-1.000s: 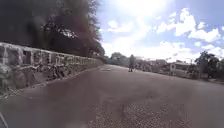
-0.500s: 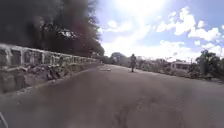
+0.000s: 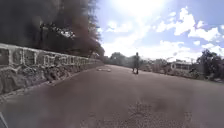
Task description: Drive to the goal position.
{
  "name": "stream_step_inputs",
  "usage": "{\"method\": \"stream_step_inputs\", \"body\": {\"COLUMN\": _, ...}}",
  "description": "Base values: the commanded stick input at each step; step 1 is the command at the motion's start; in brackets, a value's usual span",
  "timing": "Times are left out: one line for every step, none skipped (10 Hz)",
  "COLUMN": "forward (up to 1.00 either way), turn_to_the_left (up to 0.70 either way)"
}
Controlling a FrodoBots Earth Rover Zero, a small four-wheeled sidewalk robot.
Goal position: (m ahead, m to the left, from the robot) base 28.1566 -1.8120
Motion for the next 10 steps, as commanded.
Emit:
{"method": "stream_step_inputs", "body": {"forward": 0.50, "turn_to_the_left": 0.00}}
{"method": "stream_step_inputs", "body": {"forward": 0.50, "turn_to_the_left": 0.00}}
{"method": "stream_step_inputs", "body": {"forward": 0.50, "turn_to_the_left": 0.00}}
{"method": "stream_step_inputs", "body": {"forward": 0.50, "turn_to_the_left": 0.00}}
{"method": "stream_step_inputs", "body": {"forward": 0.50, "turn_to_the_left": 0.00}}
{"method": "stream_step_inputs", "body": {"forward": 0.50, "turn_to_the_left": 0.00}}
{"method": "stream_step_inputs", "body": {"forward": 0.50, "turn_to_the_left": 0.00}}
{"method": "stream_step_inputs", "body": {"forward": 0.50, "turn_to_the_left": 0.00}}
{"method": "stream_step_inputs", "body": {"forward": 0.50, "turn_to_the_left": 0.00}}
{"method": "stream_step_inputs", "body": {"forward": 0.50, "turn_to_the_left": 0.00}}
